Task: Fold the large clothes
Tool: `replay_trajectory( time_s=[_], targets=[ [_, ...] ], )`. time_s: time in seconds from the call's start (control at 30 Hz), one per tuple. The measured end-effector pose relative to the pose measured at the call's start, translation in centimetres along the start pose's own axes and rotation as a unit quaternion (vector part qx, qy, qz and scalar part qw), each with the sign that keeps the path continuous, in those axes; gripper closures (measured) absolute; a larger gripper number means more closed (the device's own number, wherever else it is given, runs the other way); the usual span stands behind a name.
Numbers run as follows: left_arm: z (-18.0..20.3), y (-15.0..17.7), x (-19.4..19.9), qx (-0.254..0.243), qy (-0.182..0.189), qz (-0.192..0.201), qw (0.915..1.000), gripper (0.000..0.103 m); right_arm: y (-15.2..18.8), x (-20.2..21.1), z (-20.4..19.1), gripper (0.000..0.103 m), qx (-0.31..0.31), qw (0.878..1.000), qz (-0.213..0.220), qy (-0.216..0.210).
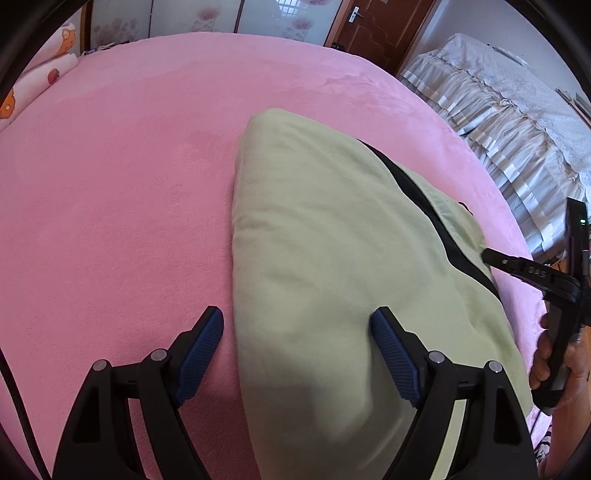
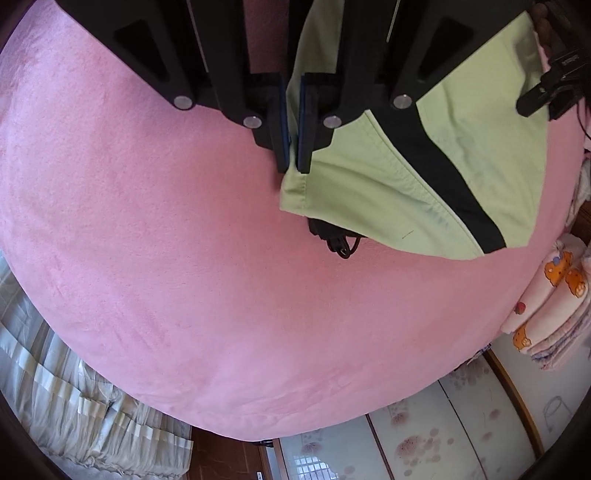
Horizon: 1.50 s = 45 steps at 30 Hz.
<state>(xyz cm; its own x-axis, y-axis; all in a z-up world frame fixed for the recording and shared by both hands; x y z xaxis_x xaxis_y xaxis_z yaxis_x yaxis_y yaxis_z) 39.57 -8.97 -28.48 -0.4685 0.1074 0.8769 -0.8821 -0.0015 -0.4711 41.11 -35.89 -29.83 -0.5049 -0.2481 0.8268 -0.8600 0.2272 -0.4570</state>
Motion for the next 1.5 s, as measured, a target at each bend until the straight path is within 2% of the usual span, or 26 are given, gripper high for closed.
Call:
replay_trajectory(
  time_s=[0.1, 0.23, 0.33, 0.43, 0.47, 0.53, 0.6, 0.63, 0.67, 0.73, 0.8, 0.87, 1.0, 1.2, 1.5],
  targets=[
    [0.3, 0.0, 2.7, -0.008, 0.001, 0.02, 0.9998, 0.021, 0.4, 3.5, -1.5, 0.096, 0.019, 1.0, 0.019, 0.008],
    [1.5, 0.5, 6.5, -0.003, 0.026, 0.051, 0.9983, 0.021, 3.0, 6.2, -6.6, 0.096, 0.056, 0.997, 0.026, -0.048],
    [3.1, 1.3, 7.4, -0.002, 0.038, 0.053, 0.9979, 0.024, 6.2, 5.9, -10.4, 0.096, 0.079, 0.993, 0.008, -0.084],
    [4.7, 3.0, 6.7, -0.017, 0.048, 0.042, 0.9978, 0.026, 8.9, 4.4, -12.2, 0.096, 0.095, 0.991, -0.014, -0.094],
    [5.2, 3.6, 5.9, -0.025, 0.038, 0.032, 0.9985, 0.026, 9.7, 3.5, -12.1, 0.096, 0.099, 0.991, -0.026, -0.088],
    [5.1, 4.4, 5.2, -0.044, 0.014, 0.038, 0.9982, 0.026, 11.3, 1.9, -10.2, 0.096, 0.09, 0.992, -0.055, -0.066],
    [4.1, 5.1, 4.6, -0.063, -0.014, 0.043, 0.997, 0.026, 11.2, 2.0, -7.0, 0.103, 0.077, 0.995, -0.044, -0.038],
    [3.5, 5.3, 4.4, -0.069, -0.028, 0.043, 0.9963, 0.026, 11.0, 2.6, -5.5, 0.103, 0.061, 0.997, -0.034, -0.037],
    [2.9, 5.6, 4.1, -0.068, -0.027, 0.036, 0.9967, 0.026, 10.9, 3.2, -4.4, 0.103, 0.048, 0.998, -0.03, -0.039],
    [2.2, 5.9, 3.6, -0.041, 0.008, 0.013, 0.999, 0.026, 11.0, 4.3, -2.8, 0.103, 0.021, 0.998, -0.027, -0.058],
    [1.4, 6.1, 3.7, -0.013, 0.023, 0.0, 0.9996, 0.026, 11.0, 5.2, -1.8, 0.103, 0.038, 0.999, -0.021, -0.011],
    [1.2, 6.1, 3.7, 0.002, 0.027, -0.005, 0.9996, 0.026, 11.3, 5.8, -1.6, 0.103, 0.037, 0.999, -0.021, -0.007],
    [1.6, 6.5, 4.3, -0.01, 0.012, -0.002, 0.9999, 0.026, 11.8, 6.7, -1.6, 0.101, 0.025, 0.999, -0.016, -0.014],
    [2.7, 6.6, 7.3, -0.029, 0.007, 0.01, 0.9995, 0.026, 12.5, 8.0, -1.4, 0.1, 0.008, 1.0, -0.013, -0.019],
    [3.4, 7.0, 11.5, -0.035, 0.004, 0.015, 0.9993, 0.026, 14.0, 10.2, -3.3, 0.1, 0.008, 0.999, -0.019, -0.03]
  ],
)
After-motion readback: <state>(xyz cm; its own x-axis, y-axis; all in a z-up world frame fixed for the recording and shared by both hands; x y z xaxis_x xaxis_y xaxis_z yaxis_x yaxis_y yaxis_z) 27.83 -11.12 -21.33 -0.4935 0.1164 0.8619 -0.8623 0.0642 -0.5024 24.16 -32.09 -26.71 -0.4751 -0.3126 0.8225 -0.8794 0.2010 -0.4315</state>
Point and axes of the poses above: each gripper's, at about its wrist camera, not at the fingertips, and x roughly against the way its jaws point, z to its right, y to its underside, the point moved 10 cm from there along -x, roughly the way its jaws point, and after that the axes turned 10 degrees about -y, right-handed, at the moved point
